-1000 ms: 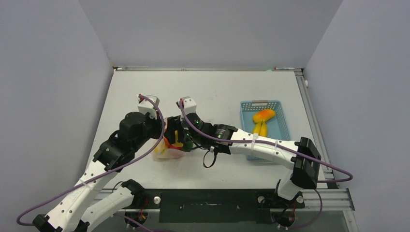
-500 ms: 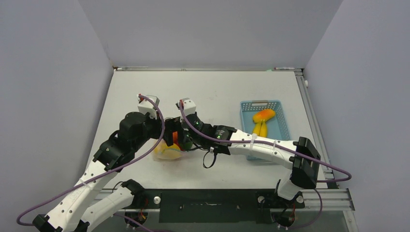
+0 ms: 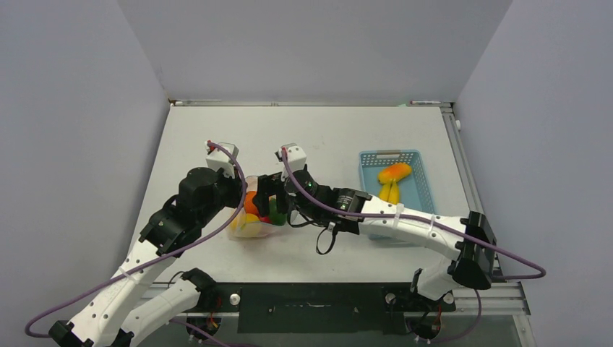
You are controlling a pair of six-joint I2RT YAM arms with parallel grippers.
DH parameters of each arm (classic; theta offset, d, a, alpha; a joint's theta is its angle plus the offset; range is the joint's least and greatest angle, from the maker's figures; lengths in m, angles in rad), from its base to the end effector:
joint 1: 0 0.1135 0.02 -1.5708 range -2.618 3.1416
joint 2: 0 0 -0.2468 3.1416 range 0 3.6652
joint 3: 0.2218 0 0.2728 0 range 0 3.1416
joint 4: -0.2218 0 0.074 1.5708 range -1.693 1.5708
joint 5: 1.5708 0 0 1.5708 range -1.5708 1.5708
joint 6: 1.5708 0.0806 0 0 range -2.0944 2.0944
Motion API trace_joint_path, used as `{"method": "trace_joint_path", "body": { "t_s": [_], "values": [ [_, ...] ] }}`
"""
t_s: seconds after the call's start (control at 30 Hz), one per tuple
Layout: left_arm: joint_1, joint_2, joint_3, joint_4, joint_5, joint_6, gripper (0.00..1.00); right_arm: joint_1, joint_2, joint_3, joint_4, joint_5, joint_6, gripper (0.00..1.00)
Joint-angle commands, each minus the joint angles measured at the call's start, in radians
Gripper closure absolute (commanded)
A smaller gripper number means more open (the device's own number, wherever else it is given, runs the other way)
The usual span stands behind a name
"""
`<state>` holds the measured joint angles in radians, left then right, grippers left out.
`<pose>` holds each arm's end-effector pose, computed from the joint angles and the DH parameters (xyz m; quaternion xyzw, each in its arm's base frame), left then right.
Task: Place the food in the zip-top bag and seal the zipper
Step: Place the fake fruit in the zipper food storage bag, then pick up the fake fruit from the bin.
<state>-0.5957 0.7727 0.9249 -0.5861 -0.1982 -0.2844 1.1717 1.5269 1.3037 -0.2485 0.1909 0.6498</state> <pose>0.2043 -0.1193 0.3211 0.0774 0.8367 -0.1528 0.5202 0.1767 0.3796 0.2901 -0.1709 0.8330 0.3609 0.3830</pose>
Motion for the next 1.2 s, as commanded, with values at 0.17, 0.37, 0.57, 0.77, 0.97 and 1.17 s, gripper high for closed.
{"method": "trace_joint_path", "body": {
  "t_s": [0.17,0.37,0.57,0.77,0.97,1.17],
  "values": [
    [0.005,-0.001,0.000,0.050,-0.005,-0.007,1.00,-0.071,-0.187,-0.040,-0.145,0.148,-0.046,0.16],
    [0.007,0.000,0.000,0.050,-0.005,-0.007,1.00,-0.185,-0.270,-0.063,-0.268,0.204,-0.047,0.16],
    [0.007,-0.003,0.000,0.050,-0.004,-0.007,1.00,-0.247,-0.299,-0.048,-0.381,0.369,-0.083,0.17],
    [0.007,-0.007,-0.001,0.050,-0.004,-0.007,1.00,-0.421,-0.292,-0.068,-0.437,0.387,-0.124,0.19],
    [0.006,-0.010,-0.001,0.051,-0.004,-0.007,1.00,-0.572,-0.266,-0.124,-0.425,0.369,-0.169,0.20],
    [0.005,-0.016,0.000,0.048,-0.004,-0.007,1.00,-0.707,-0.250,-0.190,-0.370,0.243,-0.204,0.21]
  ]
}}
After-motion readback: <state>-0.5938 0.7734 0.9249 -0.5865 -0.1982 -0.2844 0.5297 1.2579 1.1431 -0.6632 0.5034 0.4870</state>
